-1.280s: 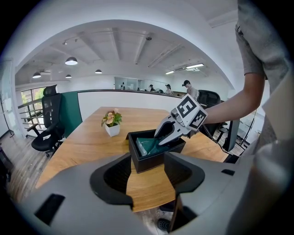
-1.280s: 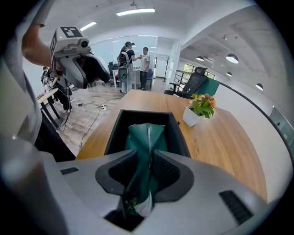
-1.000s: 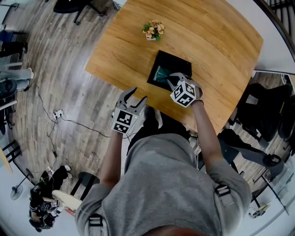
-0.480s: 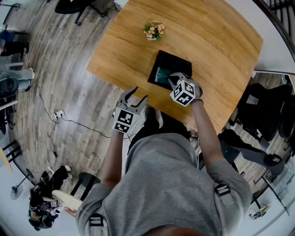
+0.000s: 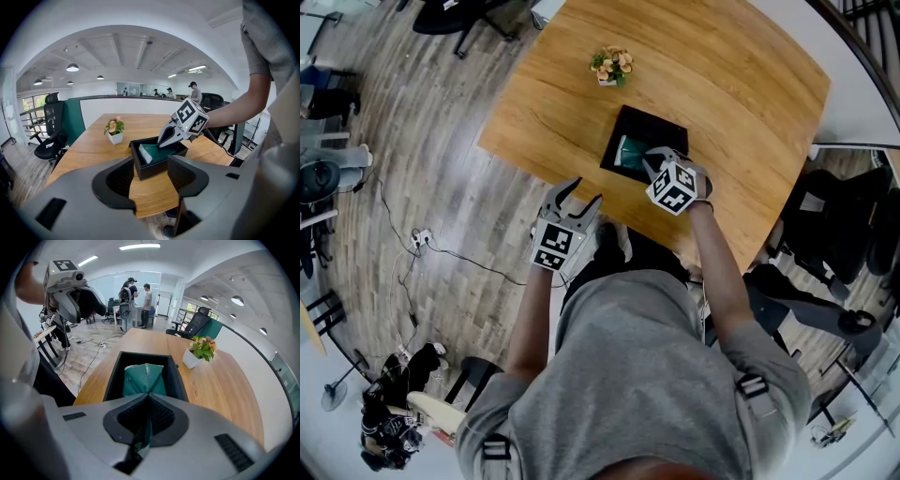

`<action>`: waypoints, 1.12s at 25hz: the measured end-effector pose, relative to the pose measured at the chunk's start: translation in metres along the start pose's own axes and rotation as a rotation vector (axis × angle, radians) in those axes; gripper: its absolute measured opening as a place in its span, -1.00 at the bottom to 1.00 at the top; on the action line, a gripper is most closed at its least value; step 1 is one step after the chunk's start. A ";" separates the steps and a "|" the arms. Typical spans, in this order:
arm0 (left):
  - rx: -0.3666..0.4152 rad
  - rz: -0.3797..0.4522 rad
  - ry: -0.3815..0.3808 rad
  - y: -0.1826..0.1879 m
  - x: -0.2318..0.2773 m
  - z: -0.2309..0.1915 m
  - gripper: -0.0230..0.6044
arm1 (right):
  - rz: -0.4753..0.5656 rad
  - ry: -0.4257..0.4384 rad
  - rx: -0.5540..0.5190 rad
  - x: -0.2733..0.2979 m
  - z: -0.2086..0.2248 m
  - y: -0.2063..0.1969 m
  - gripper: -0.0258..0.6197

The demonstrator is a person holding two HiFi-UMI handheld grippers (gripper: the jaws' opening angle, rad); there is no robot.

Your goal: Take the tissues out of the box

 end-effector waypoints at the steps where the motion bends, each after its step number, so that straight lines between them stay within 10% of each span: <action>1: 0.003 0.001 0.000 0.000 -0.001 0.001 -0.16 | 0.002 -0.002 0.002 -0.001 0.000 0.001 -0.90; 28: 0.064 0.072 0.033 0.010 -0.052 0.012 -0.16 | 0.023 -0.096 -0.025 -0.050 -0.009 0.040 -0.89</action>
Point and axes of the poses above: the fingertips, and each gripper's own axes: x forward along the fingers, z to its right, y out of its top, the point moved 7 cm from there along -x, backward along the fingers, and after that the axes turned 3 degrees about z, right-handed, at the moved point
